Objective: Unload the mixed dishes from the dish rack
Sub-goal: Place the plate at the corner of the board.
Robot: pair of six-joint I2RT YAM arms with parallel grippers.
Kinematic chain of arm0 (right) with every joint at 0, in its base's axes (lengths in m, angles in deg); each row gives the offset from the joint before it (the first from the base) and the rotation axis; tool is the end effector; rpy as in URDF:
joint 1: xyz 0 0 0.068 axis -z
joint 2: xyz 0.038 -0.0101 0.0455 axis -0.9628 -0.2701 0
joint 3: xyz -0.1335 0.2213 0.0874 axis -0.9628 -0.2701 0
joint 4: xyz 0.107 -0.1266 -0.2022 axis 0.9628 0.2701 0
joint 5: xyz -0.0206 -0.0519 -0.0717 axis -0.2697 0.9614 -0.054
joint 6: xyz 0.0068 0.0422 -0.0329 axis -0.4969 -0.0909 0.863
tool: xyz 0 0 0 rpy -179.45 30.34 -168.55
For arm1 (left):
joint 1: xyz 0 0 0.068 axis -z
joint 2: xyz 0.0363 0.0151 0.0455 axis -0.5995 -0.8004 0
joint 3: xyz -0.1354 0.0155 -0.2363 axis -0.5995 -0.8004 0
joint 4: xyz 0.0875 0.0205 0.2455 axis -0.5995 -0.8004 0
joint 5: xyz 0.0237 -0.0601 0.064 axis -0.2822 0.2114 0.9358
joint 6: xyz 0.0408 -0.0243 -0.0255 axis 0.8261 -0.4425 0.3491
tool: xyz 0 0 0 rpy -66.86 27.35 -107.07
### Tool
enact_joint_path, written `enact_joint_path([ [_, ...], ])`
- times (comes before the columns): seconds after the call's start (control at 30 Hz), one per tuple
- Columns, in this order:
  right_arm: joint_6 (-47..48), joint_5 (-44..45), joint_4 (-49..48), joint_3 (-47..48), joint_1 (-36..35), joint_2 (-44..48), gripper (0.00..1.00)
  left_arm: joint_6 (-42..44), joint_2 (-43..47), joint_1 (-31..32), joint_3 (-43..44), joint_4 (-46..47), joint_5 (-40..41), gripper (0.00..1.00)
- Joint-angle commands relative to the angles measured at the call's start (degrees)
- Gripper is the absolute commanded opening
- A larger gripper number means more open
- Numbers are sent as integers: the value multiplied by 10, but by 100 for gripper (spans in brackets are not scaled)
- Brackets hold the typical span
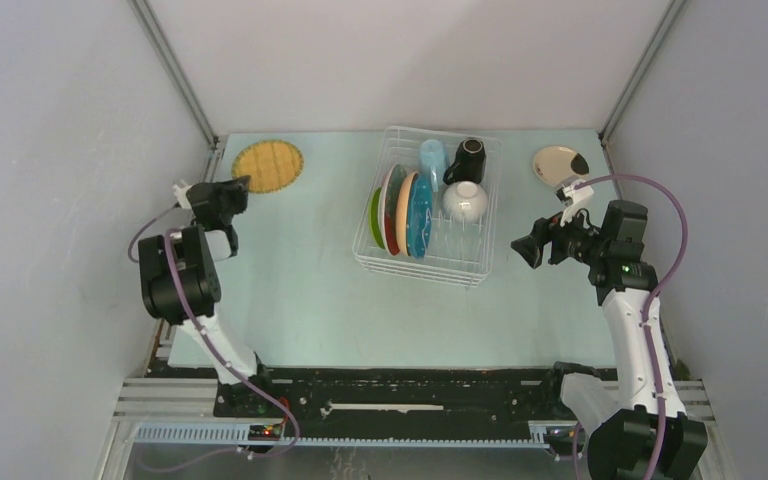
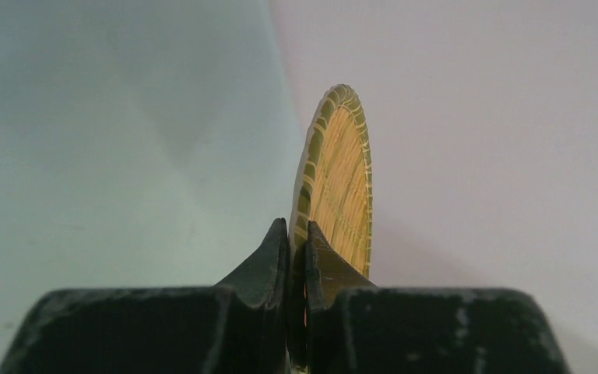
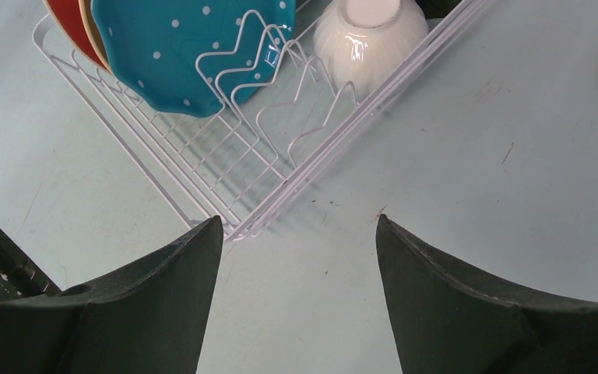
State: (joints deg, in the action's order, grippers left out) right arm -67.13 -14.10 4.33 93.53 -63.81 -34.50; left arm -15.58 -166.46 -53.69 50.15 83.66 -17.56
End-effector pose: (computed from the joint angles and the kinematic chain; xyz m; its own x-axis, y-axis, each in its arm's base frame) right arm 0.2005 -0.0118 0.2988 -0.3626 -0.1535 -0.9192 -0.5881 0.8029 0.0979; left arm 0.3656 0.1047 0.1875 0.0690 -0.9657 -0.2503 -0.2288 0.2289 -0.9462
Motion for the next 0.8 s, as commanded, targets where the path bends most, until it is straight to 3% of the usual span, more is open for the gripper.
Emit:
enact_joint_path([
  [0.0, 3, -9, -14, 3, 3, 13, 80, -20, -59, -7, 50, 53, 35, 10],
  [0.4, 10, 5, -13, 3, 3, 4, 80, 4, -196, -10, 190, 13, 56, 16],
  [0.67, 15, 13, -12, 3, 3, -5, 81, 6, -274, -14, 228, 101, 28, 23],
  [0.77, 17, 18, -12, 3, 4, -10, 81, -31, -310, -20, 229, 158, 7, 22],
])
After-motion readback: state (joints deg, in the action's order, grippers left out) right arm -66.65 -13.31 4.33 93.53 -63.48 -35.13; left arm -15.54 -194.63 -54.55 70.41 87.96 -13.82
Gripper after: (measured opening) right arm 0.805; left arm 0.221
